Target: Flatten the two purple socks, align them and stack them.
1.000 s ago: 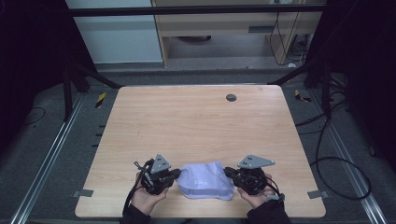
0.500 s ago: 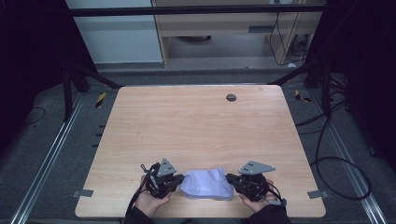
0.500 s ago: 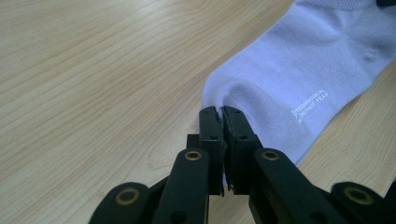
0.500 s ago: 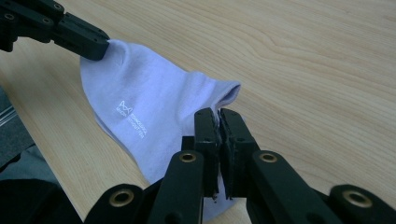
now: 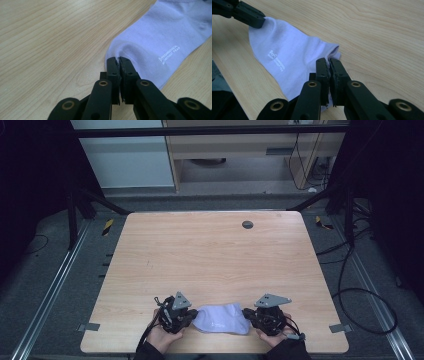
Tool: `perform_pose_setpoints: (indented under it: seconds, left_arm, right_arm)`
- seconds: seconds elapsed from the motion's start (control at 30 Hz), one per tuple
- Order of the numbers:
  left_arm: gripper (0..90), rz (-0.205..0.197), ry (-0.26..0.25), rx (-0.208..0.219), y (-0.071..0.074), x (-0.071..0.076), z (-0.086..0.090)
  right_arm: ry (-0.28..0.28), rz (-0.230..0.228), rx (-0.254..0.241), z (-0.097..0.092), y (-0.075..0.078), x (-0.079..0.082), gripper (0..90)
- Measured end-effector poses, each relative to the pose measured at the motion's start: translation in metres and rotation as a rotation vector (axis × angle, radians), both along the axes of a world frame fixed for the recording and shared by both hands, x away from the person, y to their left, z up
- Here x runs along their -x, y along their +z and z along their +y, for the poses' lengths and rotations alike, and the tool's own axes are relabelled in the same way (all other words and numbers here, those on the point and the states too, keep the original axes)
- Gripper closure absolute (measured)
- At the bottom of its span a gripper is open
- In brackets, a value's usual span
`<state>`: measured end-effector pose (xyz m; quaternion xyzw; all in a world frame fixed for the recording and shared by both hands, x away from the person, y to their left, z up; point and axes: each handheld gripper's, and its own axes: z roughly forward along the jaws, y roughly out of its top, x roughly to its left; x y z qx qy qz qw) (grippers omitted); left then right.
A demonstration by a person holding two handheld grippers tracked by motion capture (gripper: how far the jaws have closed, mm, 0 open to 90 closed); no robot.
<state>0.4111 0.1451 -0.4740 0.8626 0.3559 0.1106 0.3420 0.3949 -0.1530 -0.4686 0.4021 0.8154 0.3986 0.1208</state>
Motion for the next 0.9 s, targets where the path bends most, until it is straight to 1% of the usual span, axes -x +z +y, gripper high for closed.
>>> perform_pose_setpoints:
  seconds: [0.2,0.3,0.37,0.4,0.43,0.47,0.5,0.6,0.63,0.67,0.7,0.73,0.77,0.8,0.83,0.9]
  left_arm:
    - [86.0,0.006,0.000,-0.014,-0.004,-0.001,-0.002]
    - [85.4,0.010,-0.001,-0.022,-0.006,-0.001,-0.003]
    - [83.7,0.009,-0.002,-0.029,-0.006,-0.001,-0.003]
    - [80.2,0.001,0.000,-0.027,-0.005,-0.001,-0.002]
    - [79.0,0.001,0.000,-0.027,-0.005,-0.001,-0.002]
    - [79.0,-0.004,0.004,-0.024,-0.003,-0.001,-0.002]
    - [76.2,-0.023,0.010,-0.010,0.002,0.000,-0.001]
    - [74.4,-0.051,0.013,0.009,0.008,0.002,-0.001]
    - [74.1,-0.051,0.013,0.009,0.008,0.002,-0.001]
    - [74.3,-0.060,0.011,0.016,0.009,0.002,-0.003]
    - [74.3,-0.065,0.013,0.023,0.009,0.003,-0.005]
    - [75.7,-0.072,0.004,0.018,0.007,0.003,-0.009]
    - [76.8,-0.072,0.004,0.018,0.007,0.003,-0.009]
    - [77.6,-0.071,-0.013,0.009,0.004,0.003,-0.015]
    - [78.4,-0.071,-0.013,0.009,0.004,0.003,-0.015]
    - [79.8,-0.054,-0.035,-0.014,-0.002,0.002,-0.020]
  right_arm:
    - [-0.008,0.012,0.018,-0.001,-0.006,-0.004,86.2]
    - [-0.014,0.026,0.031,0.000,-0.010,-0.006,85.7]
    - [-0.013,0.028,0.043,0.000,-0.012,-0.007,83.4]
    - [-0.016,0.028,0.050,0.000,-0.014,-0.007,80.9]
    - [-0.016,0.028,0.050,0.000,-0.014,-0.007,80.9]
    - [-0.018,0.025,0.052,-0.001,-0.014,-0.007,79.5]
    - [-0.024,0.004,0.045,-0.002,-0.011,-0.007,75.7]
    - [-0.032,-0.039,0.011,-0.004,-0.006,-0.006,72.4]
    - [-0.032,-0.039,0.011,-0.004,-0.006,-0.006,72.4]
    - [-0.025,-0.060,-0.007,-0.004,-0.004,-0.005,73.2]
    - [-0.025,-0.060,-0.007,-0.004,-0.004,-0.005,73.2]
    - [-0.005,-0.068,-0.016,-0.002,-0.004,-0.004,77.4]
    - [-0.005,-0.068,-0.016,-0.002,-0.004,-0.004,77.4]
    - [0.020,-0.060,-0.009,0.002,-0.006,-0.004,81.2]
    - [0.020,-0.060,-0.009,0.002,-0.006,-0.004,81.2]
    - [0.046,-0.050,0.013,0.007,-0.010,-0.005,84.7]
